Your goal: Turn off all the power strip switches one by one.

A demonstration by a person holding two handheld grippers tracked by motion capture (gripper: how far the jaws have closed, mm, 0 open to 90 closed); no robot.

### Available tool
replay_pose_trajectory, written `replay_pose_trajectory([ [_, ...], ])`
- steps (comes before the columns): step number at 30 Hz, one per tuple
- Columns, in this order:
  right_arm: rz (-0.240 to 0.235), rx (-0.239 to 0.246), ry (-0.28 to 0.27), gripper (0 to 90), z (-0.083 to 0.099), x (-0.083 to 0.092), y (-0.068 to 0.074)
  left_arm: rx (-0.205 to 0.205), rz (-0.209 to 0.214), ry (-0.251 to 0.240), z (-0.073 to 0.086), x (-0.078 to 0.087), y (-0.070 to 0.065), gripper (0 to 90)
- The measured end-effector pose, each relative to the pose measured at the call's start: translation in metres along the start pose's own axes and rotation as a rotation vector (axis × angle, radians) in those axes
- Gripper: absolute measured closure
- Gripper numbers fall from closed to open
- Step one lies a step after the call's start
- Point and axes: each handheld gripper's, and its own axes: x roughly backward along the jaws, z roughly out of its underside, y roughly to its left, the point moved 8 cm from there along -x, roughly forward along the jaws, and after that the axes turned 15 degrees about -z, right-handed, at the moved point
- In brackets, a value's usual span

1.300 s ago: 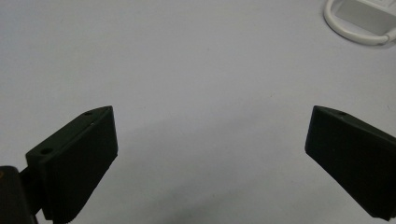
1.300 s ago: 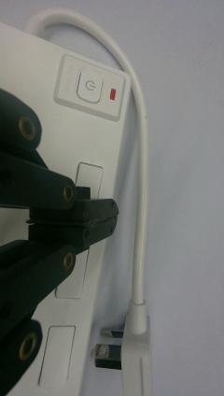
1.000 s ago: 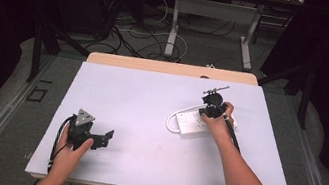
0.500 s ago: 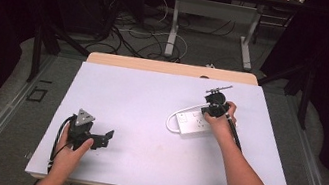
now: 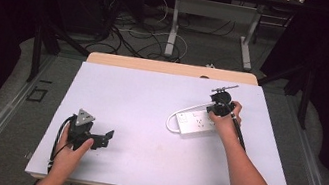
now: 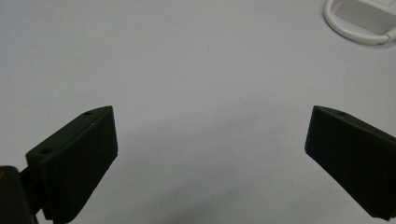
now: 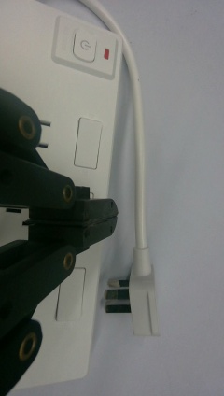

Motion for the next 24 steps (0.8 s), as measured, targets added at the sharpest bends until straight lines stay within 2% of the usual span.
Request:
replay_pose_trajectory([
  [3, 0.006, -0.01, 0.0, 90.0, 0.001, 0.002, -0.003, -0.001, 0.001, -0.002, 0.0, 0.0, 0.0, 2.6],
  [5, 0.014, -0.016, 0.005, 90.0, 0.001, 0.003, -0.005, 0.021, 0.006, -0.003, 0.0, -0.001, -0.002, 2.6],
  [13, 0.022, -0.033, 0.006, 90.0, 0.002, 0.004, -0.008, 0.013, 0.002, -0.003, 0.0, -0.001, -0.001, 2.7],
  [16, 0.028, -0.028, 0.008, 90.0, 0.003, 0.004, -0.009, 0.028, 0.008, -0.002, 0.0, -0.001, -0.003, 2.7],
  [19, 0.028, -0.029, 0.008, 90.0, 0.003, 0.003, -0.01, 0.012, 0.007, 0.002, 0.0, 0.0, -0.001, 2.7],
  [24, 0.023, -0.034, 0.014, 90.0, 0.005, 0.004, -0.013, 0.012, 0.007, 0.001, 0.0, 0.0, -0.001, 2.7],
])
